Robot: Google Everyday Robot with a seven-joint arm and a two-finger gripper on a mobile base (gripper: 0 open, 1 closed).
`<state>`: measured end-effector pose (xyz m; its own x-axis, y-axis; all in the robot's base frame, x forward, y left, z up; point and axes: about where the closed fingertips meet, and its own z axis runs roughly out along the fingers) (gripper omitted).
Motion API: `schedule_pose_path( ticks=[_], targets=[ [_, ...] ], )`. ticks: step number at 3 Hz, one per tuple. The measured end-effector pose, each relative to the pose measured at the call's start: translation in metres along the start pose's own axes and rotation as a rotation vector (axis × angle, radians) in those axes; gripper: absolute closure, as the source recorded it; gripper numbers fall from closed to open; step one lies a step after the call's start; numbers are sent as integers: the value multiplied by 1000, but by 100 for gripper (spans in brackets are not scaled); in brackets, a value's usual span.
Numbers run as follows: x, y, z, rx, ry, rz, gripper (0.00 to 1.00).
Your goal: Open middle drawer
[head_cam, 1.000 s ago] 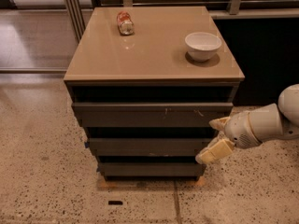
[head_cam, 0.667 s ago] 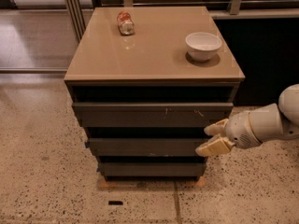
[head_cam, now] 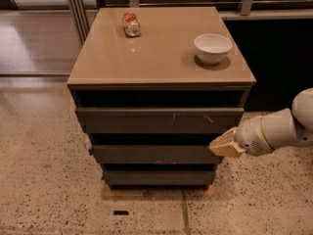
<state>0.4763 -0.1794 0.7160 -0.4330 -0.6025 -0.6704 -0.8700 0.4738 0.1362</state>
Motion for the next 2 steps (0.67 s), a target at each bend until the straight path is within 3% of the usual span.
schedule_pose_path(
  ticks=[1, 2],
  targets=[
    [4, -3, 6, 56, -32, 11, 100],
    [29, 30, 38, 88, -131, 67, 100]
  ],
)
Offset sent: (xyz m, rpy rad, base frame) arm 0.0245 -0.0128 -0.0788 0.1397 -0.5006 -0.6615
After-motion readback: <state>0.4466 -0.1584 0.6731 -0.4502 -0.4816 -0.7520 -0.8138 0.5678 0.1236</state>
